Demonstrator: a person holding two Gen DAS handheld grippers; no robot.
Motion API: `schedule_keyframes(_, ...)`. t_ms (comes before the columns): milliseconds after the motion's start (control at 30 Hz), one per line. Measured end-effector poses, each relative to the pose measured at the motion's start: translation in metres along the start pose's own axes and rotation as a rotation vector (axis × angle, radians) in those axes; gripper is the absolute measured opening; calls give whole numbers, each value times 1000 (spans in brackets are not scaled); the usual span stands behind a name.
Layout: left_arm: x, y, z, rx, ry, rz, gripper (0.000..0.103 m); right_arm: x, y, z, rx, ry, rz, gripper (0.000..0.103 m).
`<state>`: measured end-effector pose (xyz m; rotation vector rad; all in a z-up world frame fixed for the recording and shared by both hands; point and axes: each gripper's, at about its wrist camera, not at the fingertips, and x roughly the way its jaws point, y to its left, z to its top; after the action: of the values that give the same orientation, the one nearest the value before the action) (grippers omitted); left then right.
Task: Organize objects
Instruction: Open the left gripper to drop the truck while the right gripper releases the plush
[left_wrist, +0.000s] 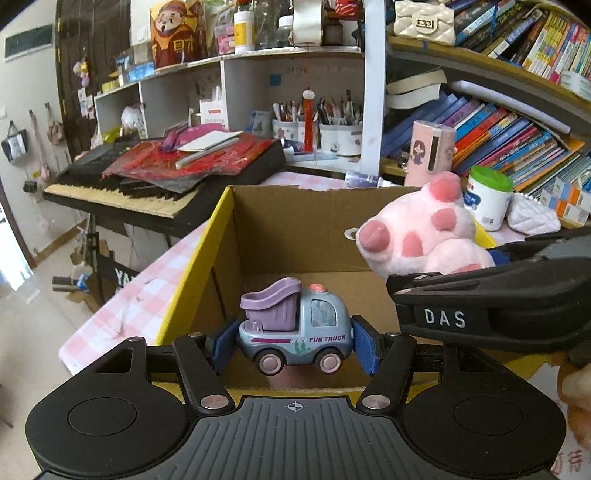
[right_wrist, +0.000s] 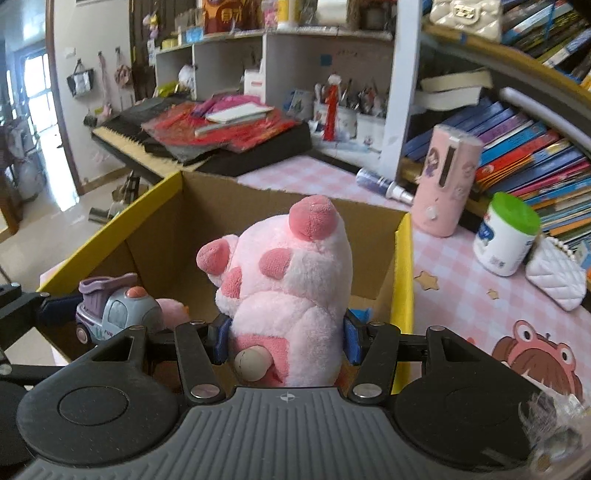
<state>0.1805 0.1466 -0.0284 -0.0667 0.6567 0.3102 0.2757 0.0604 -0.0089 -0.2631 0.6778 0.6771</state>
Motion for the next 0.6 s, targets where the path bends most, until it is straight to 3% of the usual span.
schedule_keyframes(267,3,-2,1,23,-10,1,65,22,0,8,-40,79,1,54)
schedule_keyframes(600,3,1,0,5,-11,18,74,28,2,11,-74,111,-10,57)
